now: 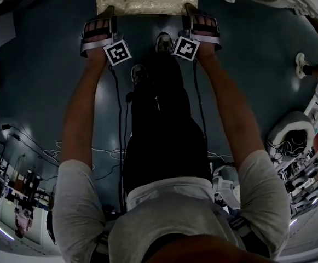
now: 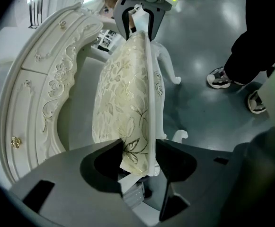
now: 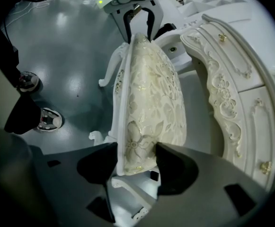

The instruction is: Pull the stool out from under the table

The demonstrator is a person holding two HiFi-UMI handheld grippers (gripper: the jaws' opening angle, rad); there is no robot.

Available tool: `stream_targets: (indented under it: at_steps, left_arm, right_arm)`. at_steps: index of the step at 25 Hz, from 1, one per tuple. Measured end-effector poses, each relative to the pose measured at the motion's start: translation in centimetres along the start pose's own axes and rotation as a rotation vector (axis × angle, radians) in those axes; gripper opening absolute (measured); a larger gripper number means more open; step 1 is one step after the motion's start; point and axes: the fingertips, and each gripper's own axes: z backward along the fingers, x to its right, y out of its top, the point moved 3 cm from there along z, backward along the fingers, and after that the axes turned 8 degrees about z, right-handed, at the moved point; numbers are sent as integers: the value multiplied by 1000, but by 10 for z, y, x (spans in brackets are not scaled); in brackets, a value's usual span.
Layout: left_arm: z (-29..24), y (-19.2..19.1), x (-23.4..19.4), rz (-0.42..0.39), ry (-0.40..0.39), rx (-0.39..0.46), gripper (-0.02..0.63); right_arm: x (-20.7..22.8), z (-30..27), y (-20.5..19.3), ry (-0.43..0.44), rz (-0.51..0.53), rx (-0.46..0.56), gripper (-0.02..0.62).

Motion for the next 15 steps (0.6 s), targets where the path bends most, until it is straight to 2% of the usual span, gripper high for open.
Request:
stream_targets:
  at_steps: [5,10,13,15]
  left_arm:
    - [17,-3,9,-12,-4,23,221]
    - [28,4,18,-78,10,49,208]
    - [24,3,15,-103,26,74,207]
    - [21,-2,14,-114,30,62,216]
  right_arm:
    - [-17,26,7,10,-37,-18,265]
    - [-50,45,4,35,-100,-61,265]
    - [-47,44,7,22,-92,-78,265]
    - [-40,43,11,23,-77,-80,265]
